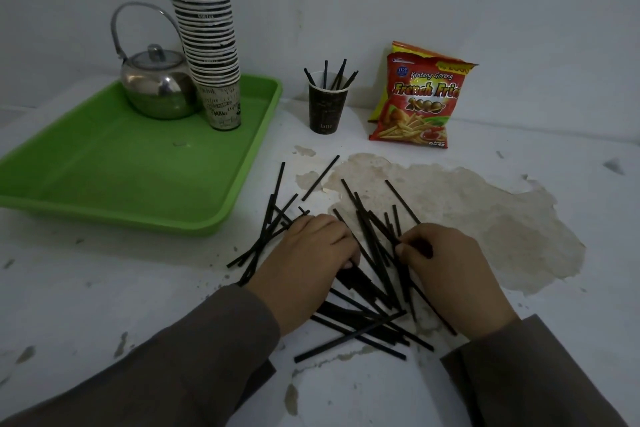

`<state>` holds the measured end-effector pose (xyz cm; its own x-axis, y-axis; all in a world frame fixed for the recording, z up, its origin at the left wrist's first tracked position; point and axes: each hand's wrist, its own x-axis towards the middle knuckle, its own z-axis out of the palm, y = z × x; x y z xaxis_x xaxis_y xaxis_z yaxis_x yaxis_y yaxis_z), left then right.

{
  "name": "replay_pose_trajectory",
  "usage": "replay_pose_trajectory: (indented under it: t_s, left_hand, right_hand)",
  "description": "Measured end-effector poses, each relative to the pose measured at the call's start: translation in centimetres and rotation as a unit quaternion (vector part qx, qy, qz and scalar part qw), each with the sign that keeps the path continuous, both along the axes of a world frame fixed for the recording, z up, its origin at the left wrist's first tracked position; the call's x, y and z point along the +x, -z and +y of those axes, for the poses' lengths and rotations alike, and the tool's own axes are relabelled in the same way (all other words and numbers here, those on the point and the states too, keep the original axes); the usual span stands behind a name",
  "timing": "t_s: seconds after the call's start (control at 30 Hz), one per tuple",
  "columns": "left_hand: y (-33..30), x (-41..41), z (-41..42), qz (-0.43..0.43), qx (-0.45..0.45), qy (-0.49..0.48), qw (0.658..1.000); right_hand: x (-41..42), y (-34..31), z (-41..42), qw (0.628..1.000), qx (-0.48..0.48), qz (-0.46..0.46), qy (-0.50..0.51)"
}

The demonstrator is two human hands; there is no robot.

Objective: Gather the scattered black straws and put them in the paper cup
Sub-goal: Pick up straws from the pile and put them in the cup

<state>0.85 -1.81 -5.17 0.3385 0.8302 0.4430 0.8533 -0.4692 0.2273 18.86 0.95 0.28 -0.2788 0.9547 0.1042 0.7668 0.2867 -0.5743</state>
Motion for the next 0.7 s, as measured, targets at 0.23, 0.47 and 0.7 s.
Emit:
replay_pose_trajectory:
  t_s: [0.23,0.47,0.7]
  left_hand:
    - [-0.8,-0.5,0.1,-0.108,0.030,0.018,0.994]
    - [-3.8,-0.1,-1.6,-0.303,0.015,-0.063,0.951]
    - [-5.6,0.4,-1.9,-0.536,-0.053,-0.071,0.840]
  right_hand:
    - [0.1,-0.5,0.2,0.948,-0.140,0.286,0.002]
    - [-0.1,-1.0,0.0,0.878,-0.227,0.422,-0.004]
    - [-0.6,-0.9,-0.4,0.911,-0.155,0.382,0.002]
